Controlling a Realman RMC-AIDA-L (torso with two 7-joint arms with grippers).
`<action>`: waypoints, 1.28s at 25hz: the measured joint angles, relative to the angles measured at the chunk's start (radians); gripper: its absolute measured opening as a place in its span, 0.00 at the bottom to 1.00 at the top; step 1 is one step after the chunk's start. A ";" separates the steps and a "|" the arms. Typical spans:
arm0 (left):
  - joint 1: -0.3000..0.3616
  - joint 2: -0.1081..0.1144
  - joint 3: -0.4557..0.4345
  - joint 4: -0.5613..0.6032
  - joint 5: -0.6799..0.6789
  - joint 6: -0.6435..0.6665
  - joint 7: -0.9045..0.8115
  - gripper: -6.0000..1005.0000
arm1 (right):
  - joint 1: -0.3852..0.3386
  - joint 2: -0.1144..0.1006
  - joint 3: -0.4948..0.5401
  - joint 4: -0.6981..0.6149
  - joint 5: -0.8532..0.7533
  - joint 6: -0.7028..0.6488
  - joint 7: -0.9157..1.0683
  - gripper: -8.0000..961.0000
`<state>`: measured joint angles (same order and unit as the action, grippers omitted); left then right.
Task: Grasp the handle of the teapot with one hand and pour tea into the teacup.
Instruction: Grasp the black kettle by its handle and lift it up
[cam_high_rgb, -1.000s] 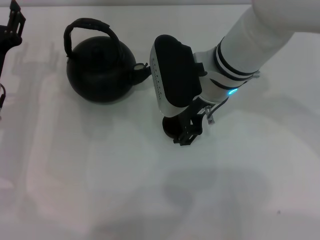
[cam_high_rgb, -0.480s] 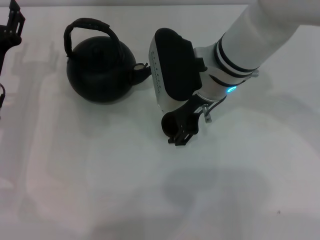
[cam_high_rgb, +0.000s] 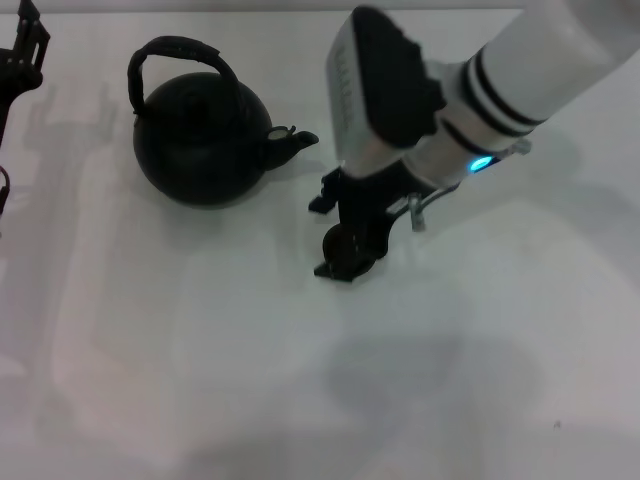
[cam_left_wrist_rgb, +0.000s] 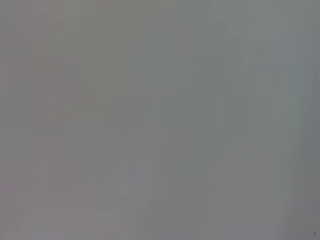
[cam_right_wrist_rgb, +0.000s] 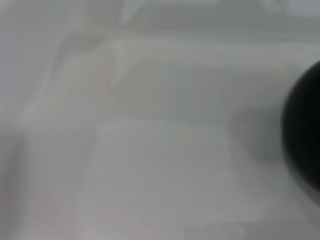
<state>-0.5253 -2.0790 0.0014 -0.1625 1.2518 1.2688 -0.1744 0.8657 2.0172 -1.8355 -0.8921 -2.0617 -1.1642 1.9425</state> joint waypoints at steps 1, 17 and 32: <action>0.001 0.000 0.000 0.000 0.000 0.002 0.001 0.69 | -0.013 0.000 0.031 0.000 0.009 -0.007 -0.013 0.88; -0.002 0.000 0.008 0.037 0.000 0.051 0.009 0.69 | -0.173 -0.011 0.804 0.255 0.374 -0.190 -0.095 0.87; 0.011 -0.003 0.036 0.029 0.001 0.053 0.002 0.69 | -0.367 -0.003 1.259 0.612 0.938 -0.066 -0.674 0.87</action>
<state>-0.5143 -2.0816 0.0373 -0.1340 1.2526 1.3219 -0.1726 0.4990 2.0139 -0.5765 -0.2802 -1.1234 -1.2306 1.2688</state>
